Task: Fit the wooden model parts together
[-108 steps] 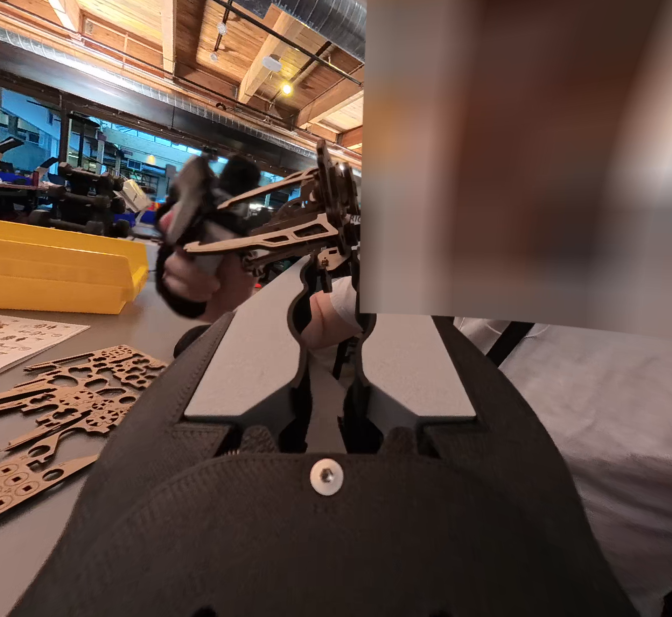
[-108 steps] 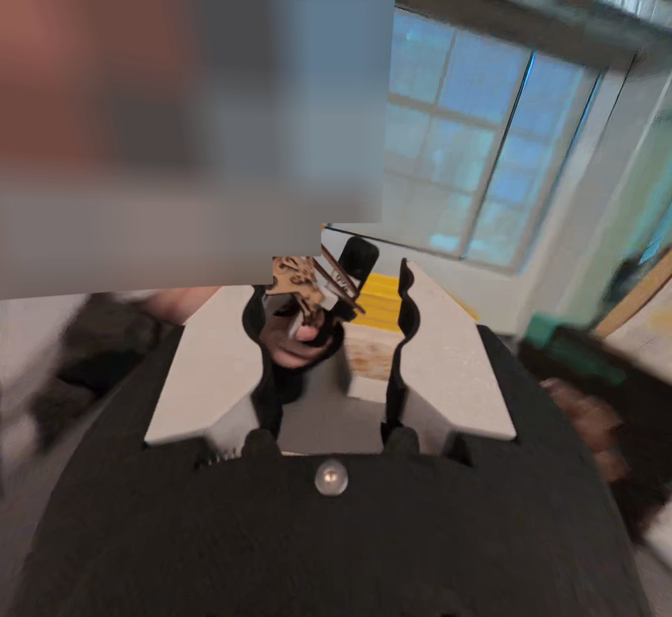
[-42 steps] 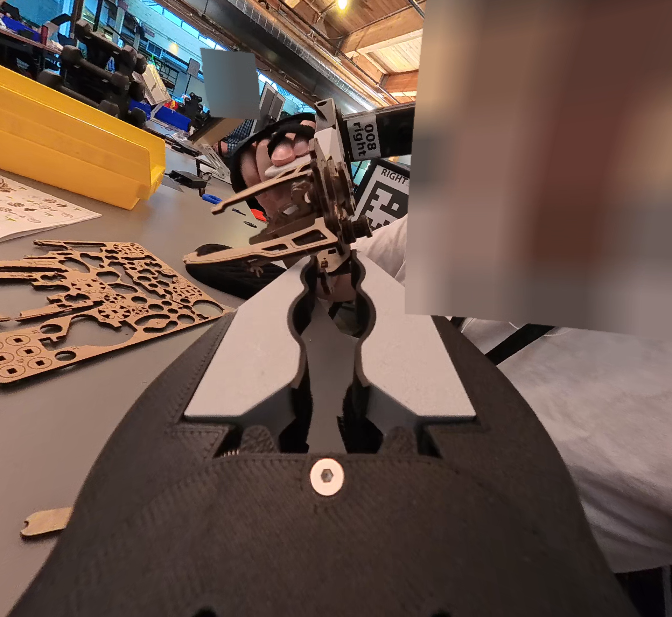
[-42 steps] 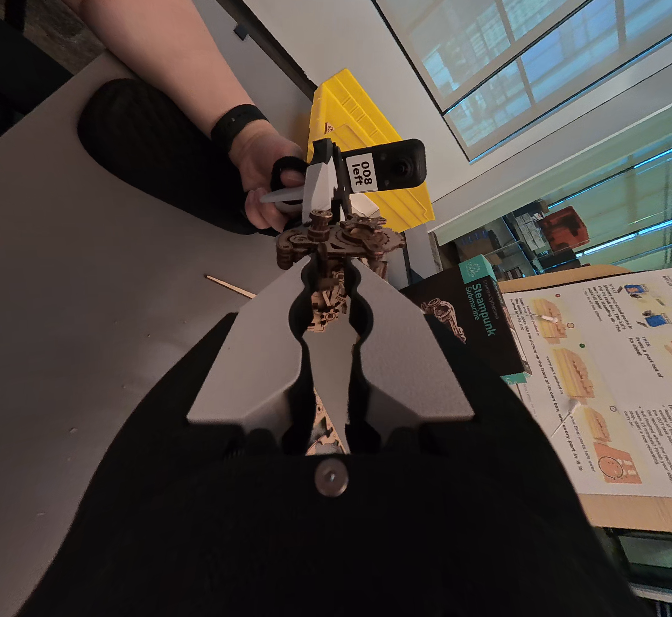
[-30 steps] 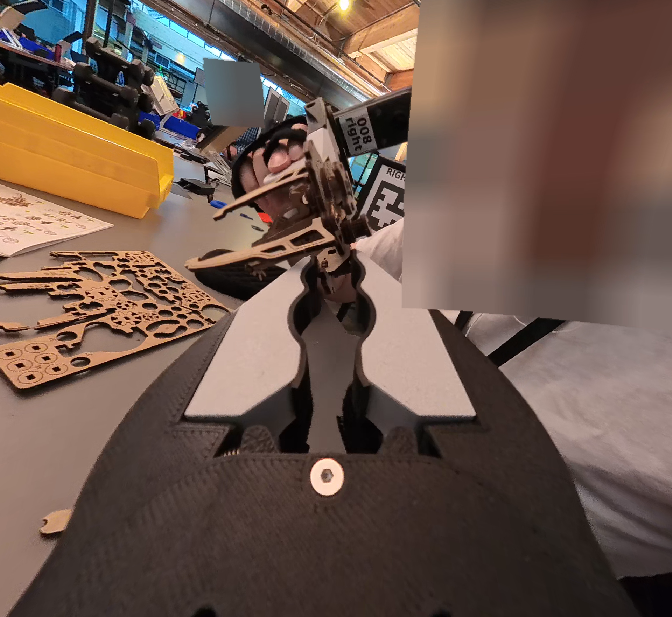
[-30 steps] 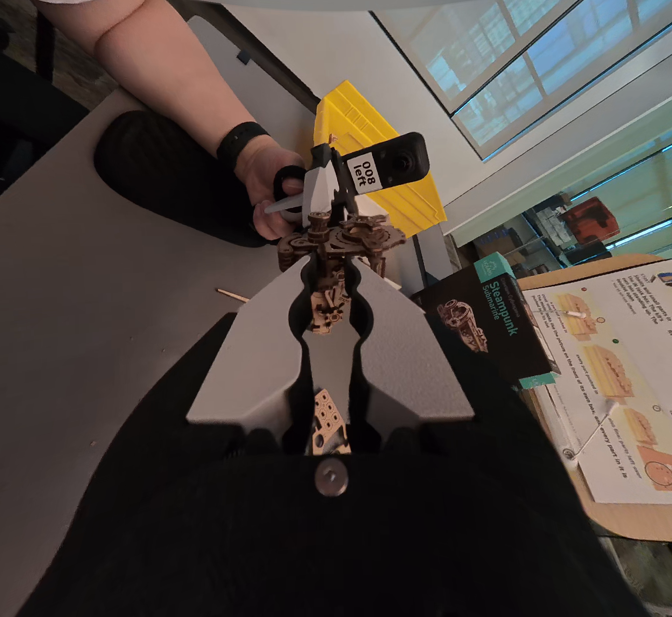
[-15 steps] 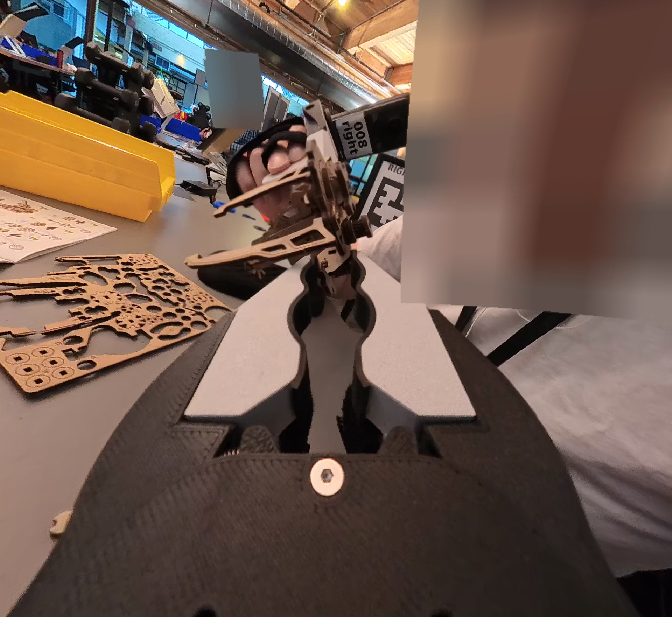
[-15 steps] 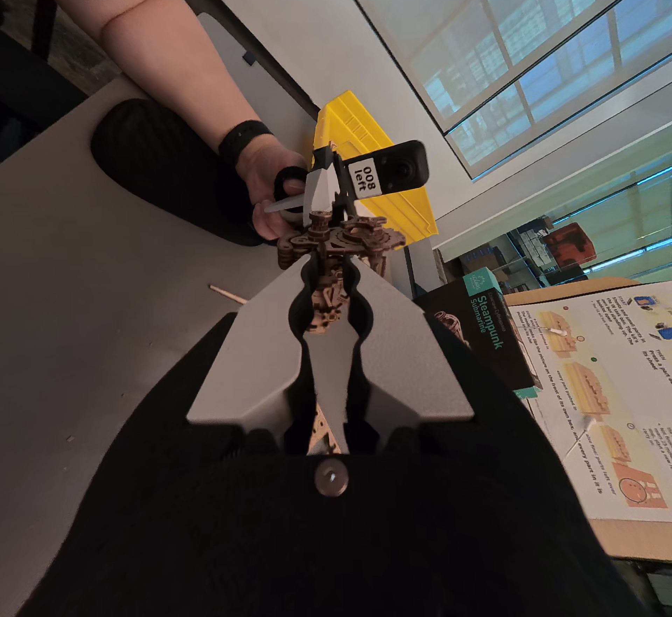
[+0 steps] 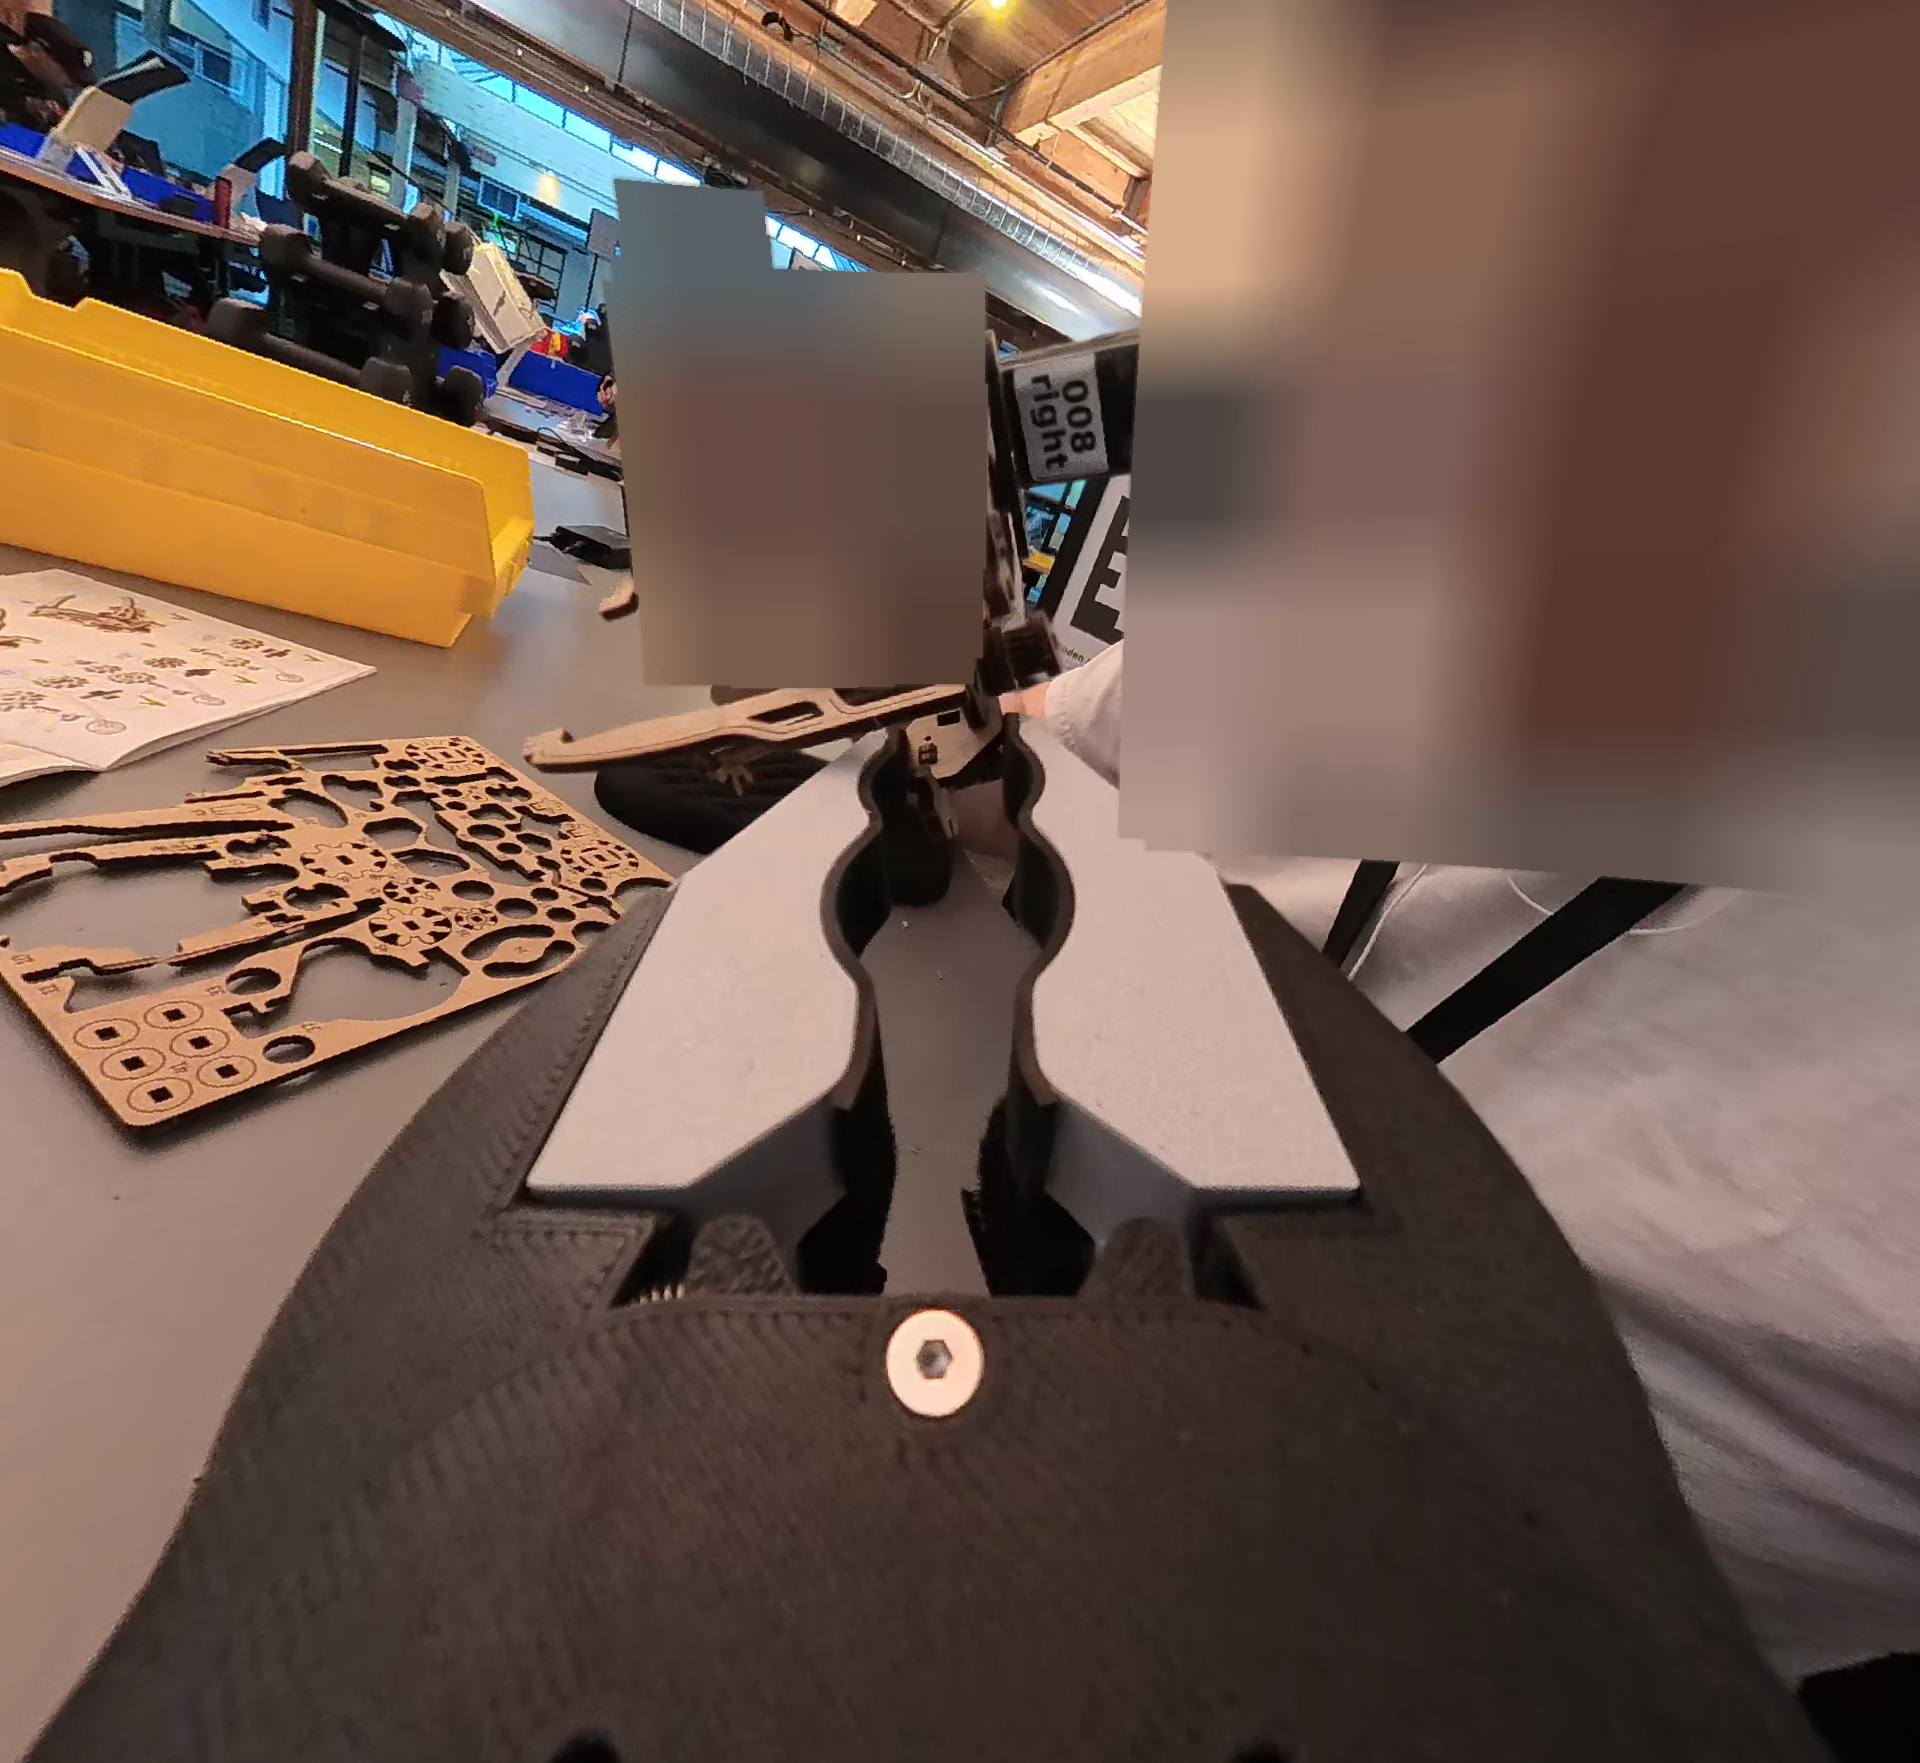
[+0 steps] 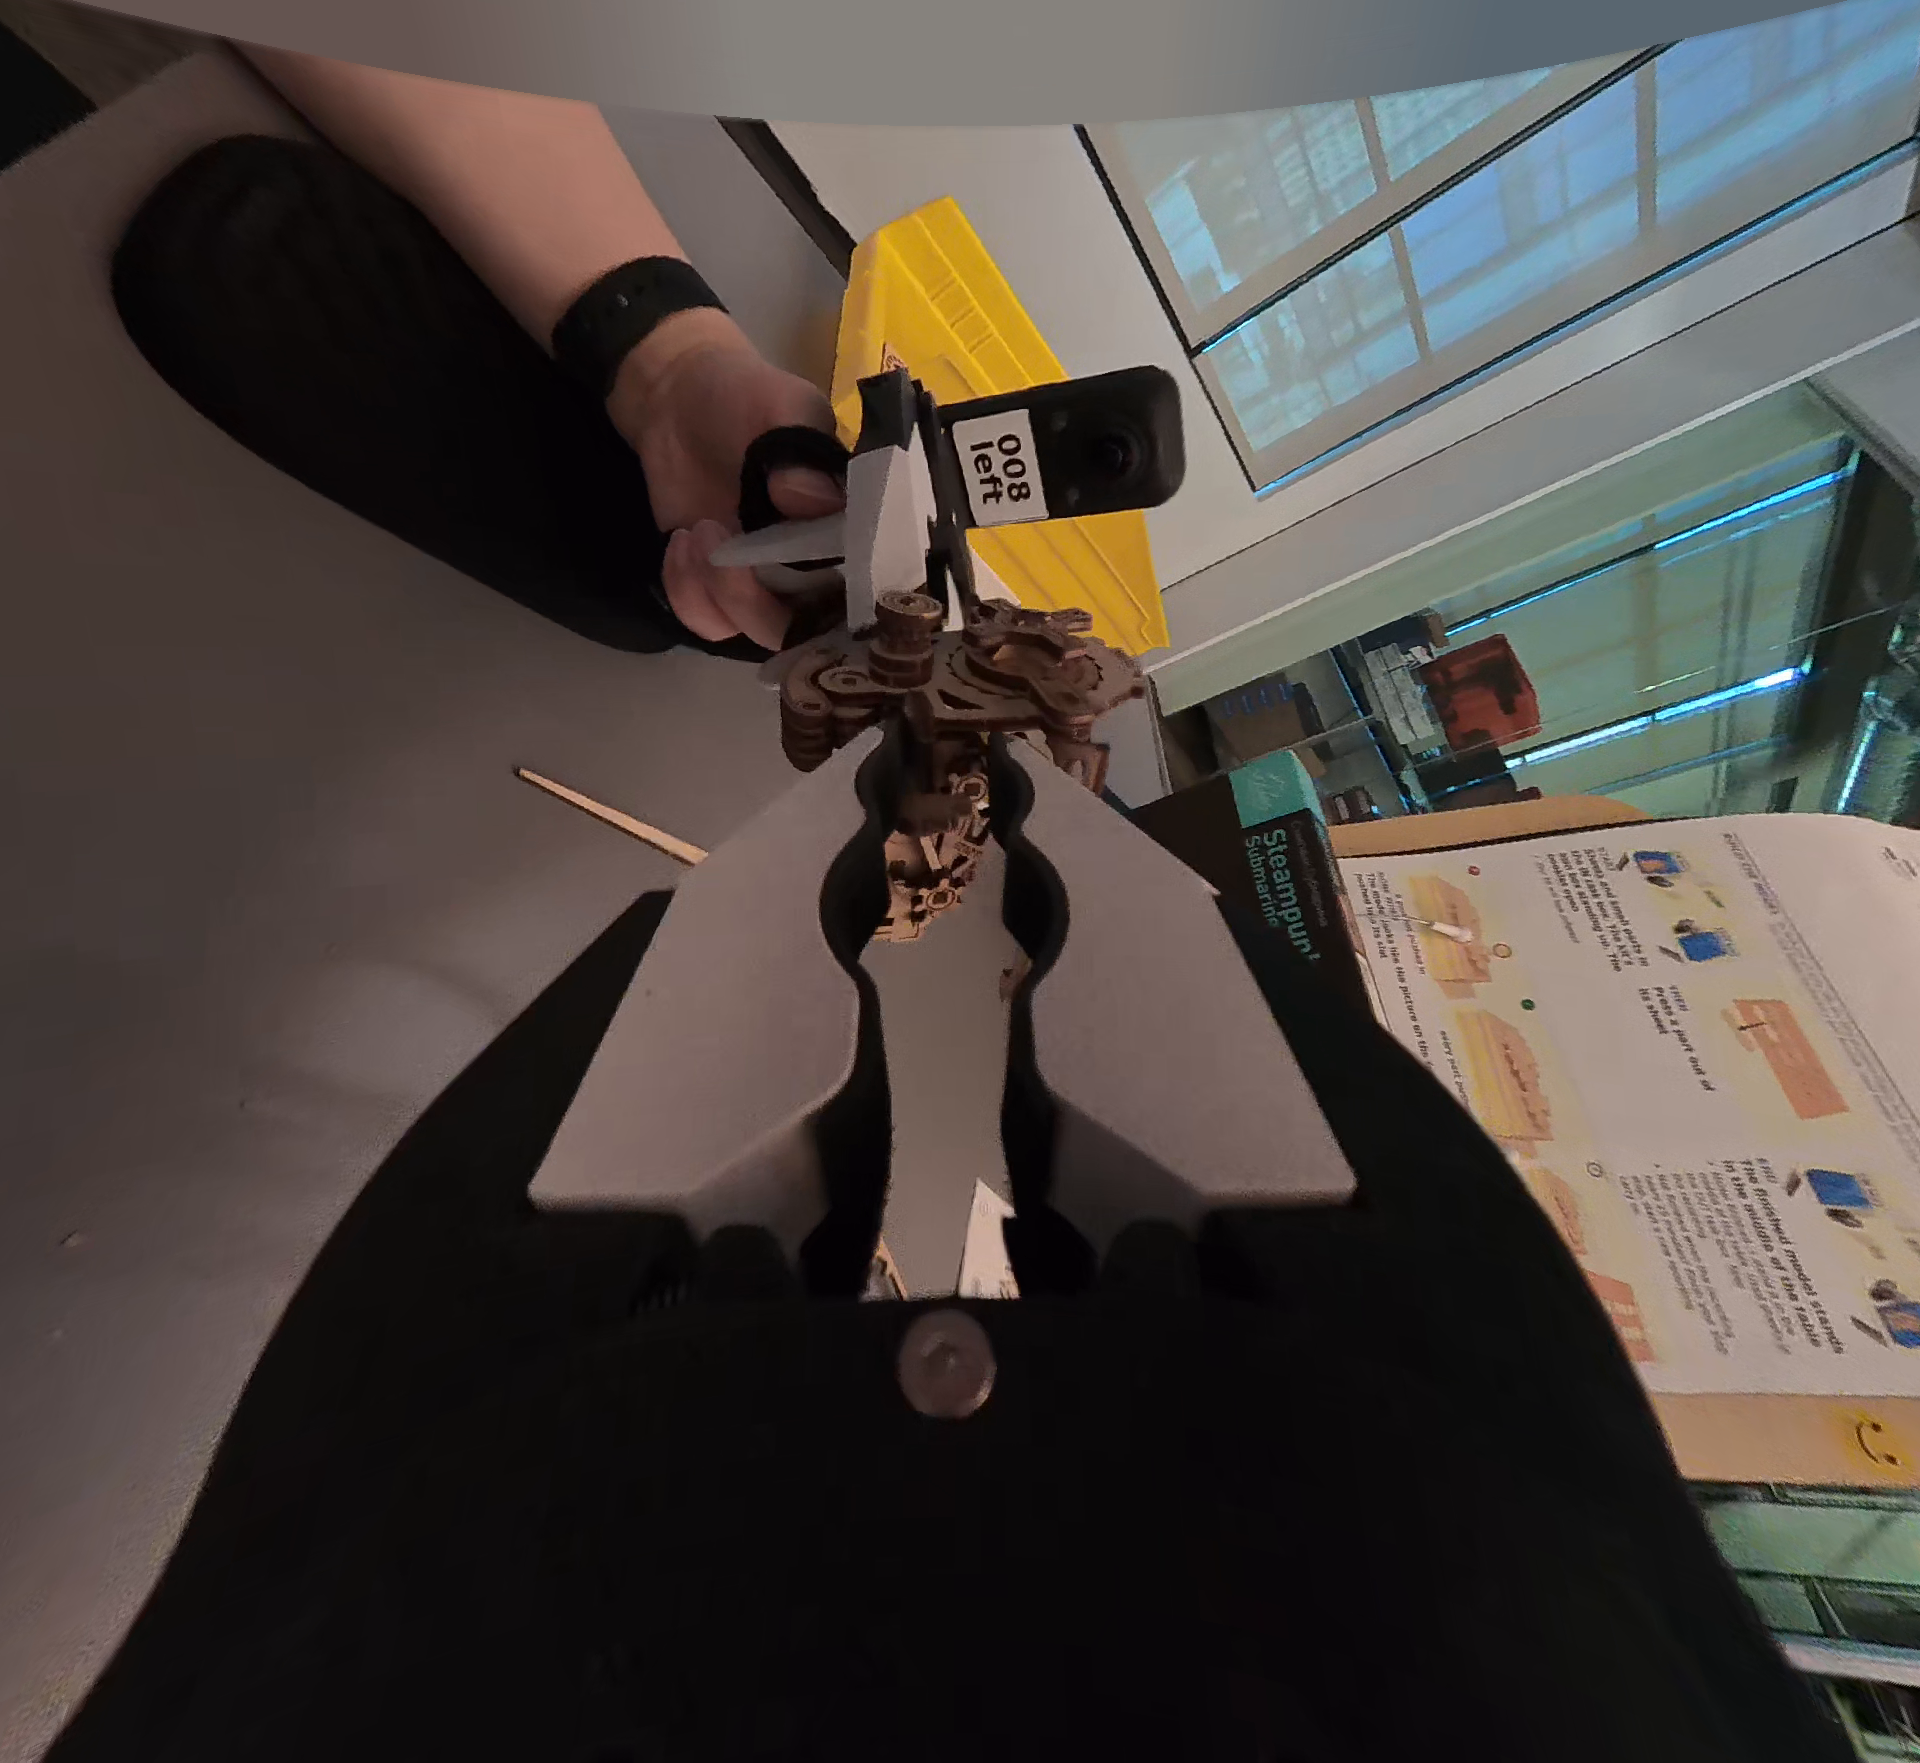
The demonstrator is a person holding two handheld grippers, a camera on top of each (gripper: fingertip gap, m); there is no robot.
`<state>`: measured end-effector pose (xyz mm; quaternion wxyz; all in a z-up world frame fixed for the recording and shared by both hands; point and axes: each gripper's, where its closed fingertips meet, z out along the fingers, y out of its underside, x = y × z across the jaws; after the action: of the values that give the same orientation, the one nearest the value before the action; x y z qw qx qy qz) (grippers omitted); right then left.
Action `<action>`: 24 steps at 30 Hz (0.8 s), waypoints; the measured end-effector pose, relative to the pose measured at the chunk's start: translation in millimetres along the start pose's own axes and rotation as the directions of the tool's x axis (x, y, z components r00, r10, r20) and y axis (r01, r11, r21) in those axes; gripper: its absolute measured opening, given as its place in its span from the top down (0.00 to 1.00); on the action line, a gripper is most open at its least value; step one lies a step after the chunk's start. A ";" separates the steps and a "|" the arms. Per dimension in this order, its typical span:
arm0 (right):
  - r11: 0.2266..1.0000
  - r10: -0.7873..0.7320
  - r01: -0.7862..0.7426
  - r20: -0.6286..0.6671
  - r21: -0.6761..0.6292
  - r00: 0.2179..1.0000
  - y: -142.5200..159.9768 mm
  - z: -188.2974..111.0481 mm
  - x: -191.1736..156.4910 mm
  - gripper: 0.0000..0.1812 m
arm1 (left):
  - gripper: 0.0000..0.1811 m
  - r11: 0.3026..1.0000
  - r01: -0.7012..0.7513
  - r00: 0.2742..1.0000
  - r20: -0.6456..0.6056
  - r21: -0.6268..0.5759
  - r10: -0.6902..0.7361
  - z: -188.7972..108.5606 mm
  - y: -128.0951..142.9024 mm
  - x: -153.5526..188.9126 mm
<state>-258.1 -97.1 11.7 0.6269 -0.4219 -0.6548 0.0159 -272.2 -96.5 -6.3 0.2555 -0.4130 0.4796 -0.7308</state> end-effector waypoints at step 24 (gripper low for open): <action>0.999 -0.034 0.034 -0.021 0.006 0.999 -3.6 -1.2 0.7 0.94 | 0.92 0.998 -0.066 0.998 0.010 0.019 0.066 0.3 -5.7 4.1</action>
<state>-258.9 -99.6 14.5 0.6351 -0.4088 -0.6553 0.0029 -273.9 -97.5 0.4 0.2856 -0.3978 0.4845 -0.7249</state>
